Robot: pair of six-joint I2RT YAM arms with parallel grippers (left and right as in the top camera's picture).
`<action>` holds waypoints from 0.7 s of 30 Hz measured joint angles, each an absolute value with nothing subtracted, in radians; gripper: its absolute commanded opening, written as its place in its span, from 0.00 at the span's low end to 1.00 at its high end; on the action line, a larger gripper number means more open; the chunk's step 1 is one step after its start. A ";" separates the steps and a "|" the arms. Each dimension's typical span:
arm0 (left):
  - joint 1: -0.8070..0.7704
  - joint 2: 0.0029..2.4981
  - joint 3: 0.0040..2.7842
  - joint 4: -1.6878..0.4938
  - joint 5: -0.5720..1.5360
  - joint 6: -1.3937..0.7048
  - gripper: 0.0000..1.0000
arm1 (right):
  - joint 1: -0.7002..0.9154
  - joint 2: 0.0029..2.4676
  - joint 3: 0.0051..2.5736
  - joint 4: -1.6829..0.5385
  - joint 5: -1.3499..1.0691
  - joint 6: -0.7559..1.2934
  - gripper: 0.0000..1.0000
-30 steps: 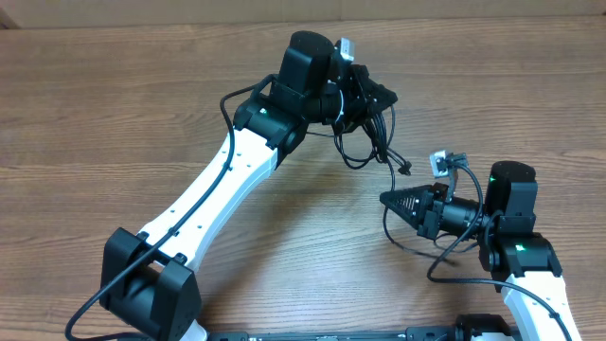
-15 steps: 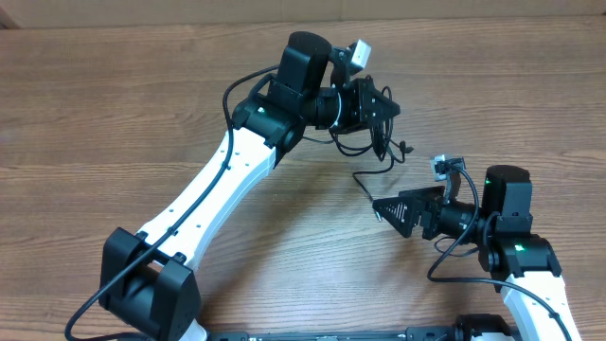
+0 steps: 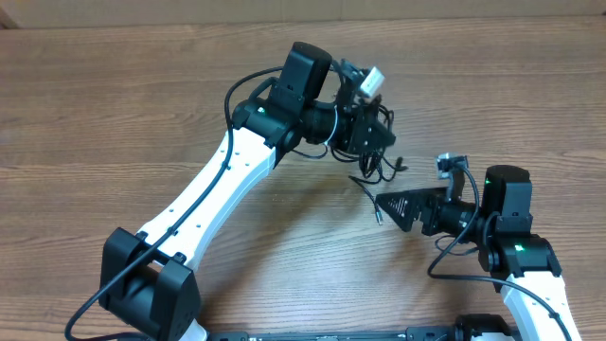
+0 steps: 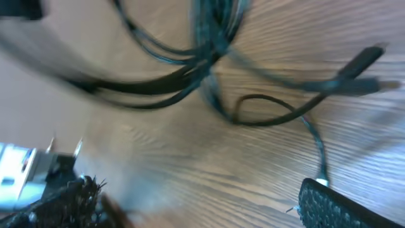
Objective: Untangle cables
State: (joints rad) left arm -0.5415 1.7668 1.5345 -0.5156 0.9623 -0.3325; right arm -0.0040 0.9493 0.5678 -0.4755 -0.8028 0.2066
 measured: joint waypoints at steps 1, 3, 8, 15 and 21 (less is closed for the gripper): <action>-0.542 1.767 1.534 -0.525 0.994 -0.292 0.04 | -0.004 0.949 0.568 -0.475 -0.778 0.227 1.00; -0.542 1.767 1.534 -0.549 1.049 -0.223 0.04 | -0.004 0.949 0.568 -0.475 -0.751 0.248 1.00; -0.542 1.767 1.535 -0.659 1.132 -0.064 0.04 | -0.004 0.949 0.568 -0.476 -0.702 0.293 1.00; -0.542 1.767 1.536 -0.825 1.154 0.130 0.04 | -0.004 0.949 0.568 -0.476 -0.661 0.329 1.00; -0.542 1.767 1.536 -0.889 1.159 0.230 0.04 | -0.004 0.949 0.568 -0.476 -0.645 0.345 1.00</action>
State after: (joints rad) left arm -0.5415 1.7668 1.5364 -0.8886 1.1595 0.2302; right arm -0.0040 0.9493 0.5678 -0.4755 -0.6449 0.3447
